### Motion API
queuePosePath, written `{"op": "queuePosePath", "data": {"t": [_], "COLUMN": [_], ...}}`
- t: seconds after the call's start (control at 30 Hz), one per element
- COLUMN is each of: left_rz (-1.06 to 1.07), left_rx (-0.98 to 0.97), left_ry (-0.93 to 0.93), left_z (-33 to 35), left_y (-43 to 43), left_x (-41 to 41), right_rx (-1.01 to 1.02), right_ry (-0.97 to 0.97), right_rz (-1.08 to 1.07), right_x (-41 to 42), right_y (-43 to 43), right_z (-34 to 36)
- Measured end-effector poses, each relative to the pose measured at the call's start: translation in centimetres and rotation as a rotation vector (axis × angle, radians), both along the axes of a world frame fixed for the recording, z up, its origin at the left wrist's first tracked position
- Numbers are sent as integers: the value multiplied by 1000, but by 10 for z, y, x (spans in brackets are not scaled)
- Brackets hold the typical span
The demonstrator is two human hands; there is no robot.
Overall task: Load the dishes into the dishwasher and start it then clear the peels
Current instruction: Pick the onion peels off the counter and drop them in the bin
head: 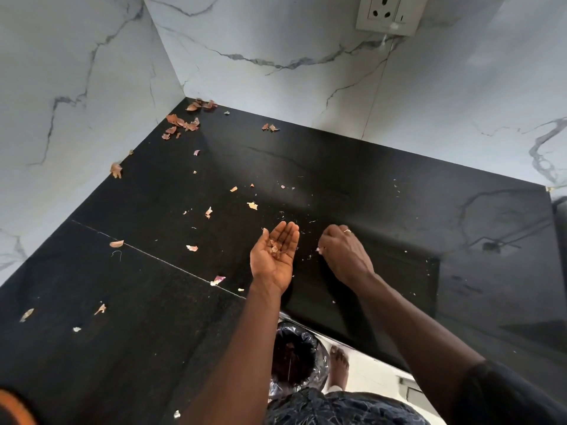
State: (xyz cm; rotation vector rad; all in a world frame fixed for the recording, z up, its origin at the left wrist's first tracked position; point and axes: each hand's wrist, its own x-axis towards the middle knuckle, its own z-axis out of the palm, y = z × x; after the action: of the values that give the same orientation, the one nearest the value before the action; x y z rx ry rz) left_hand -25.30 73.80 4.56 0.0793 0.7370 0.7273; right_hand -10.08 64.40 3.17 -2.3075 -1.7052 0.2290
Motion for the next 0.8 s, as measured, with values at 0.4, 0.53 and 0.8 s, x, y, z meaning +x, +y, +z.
{"op": "queuePosePath", "data": {"t": [0.4, 0.53, 0.8], "left_rz": [-2, -12, -19], "left_rx": [1, 1, 21], "left_ry": [1, 6, 21], "left_z": [2, 1, -2], "left_y": [-6, -7, -10], "left_x": [-1, -2, -3], "right_rx": [-176, -195, -156], "right_ry": [72, 14, 217], "right_rz": [46, 38, -261], "right_x": [-17, -30, -28], "right_y": [-4, -1, 7], "right_z": [5, 8, 13]}}
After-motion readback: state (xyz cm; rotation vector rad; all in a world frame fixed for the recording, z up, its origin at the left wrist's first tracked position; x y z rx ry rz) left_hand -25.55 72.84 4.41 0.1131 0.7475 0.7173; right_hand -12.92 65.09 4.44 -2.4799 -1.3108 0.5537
